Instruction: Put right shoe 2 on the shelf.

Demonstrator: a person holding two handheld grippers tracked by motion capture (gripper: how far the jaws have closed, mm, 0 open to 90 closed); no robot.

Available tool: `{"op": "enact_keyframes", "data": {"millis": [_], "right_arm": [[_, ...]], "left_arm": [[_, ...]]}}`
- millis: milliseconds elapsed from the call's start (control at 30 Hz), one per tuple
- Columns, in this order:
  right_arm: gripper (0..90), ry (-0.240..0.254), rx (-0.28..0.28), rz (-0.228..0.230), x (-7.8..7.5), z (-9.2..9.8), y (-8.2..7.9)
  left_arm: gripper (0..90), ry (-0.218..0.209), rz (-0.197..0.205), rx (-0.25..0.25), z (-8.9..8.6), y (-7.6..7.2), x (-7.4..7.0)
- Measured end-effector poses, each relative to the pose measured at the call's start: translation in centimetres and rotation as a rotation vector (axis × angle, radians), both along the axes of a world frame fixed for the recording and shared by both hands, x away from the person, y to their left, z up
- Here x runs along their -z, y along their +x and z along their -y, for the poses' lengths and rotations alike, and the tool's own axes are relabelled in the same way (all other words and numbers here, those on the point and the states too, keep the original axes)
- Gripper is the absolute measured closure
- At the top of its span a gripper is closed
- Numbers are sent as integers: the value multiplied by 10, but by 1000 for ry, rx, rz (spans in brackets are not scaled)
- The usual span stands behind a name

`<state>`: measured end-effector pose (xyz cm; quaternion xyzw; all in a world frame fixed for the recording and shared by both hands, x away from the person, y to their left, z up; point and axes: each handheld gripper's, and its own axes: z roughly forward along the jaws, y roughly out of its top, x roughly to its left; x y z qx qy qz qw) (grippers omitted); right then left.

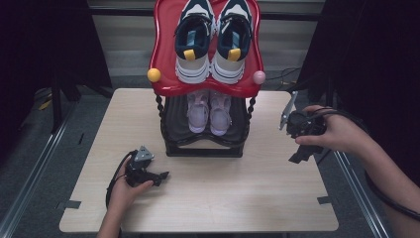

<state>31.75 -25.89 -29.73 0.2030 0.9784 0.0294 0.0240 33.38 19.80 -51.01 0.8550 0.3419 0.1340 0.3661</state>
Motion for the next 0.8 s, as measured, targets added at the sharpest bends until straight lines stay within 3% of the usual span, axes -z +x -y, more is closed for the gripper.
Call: {"op": "enact_keyframes", "data": {"millis": [167,600,800], "right_arm": [[191,22,-3,3,23,0,-2],[186,77,-12,-41,89,-6,-7],[187,100,3,-18,110,-2,-9]], "left_arm": [[91,7,-4,5,0,0,0],[91,6,-4,5,0,0,0],[91,6,-4,5,0,0,0]]}}
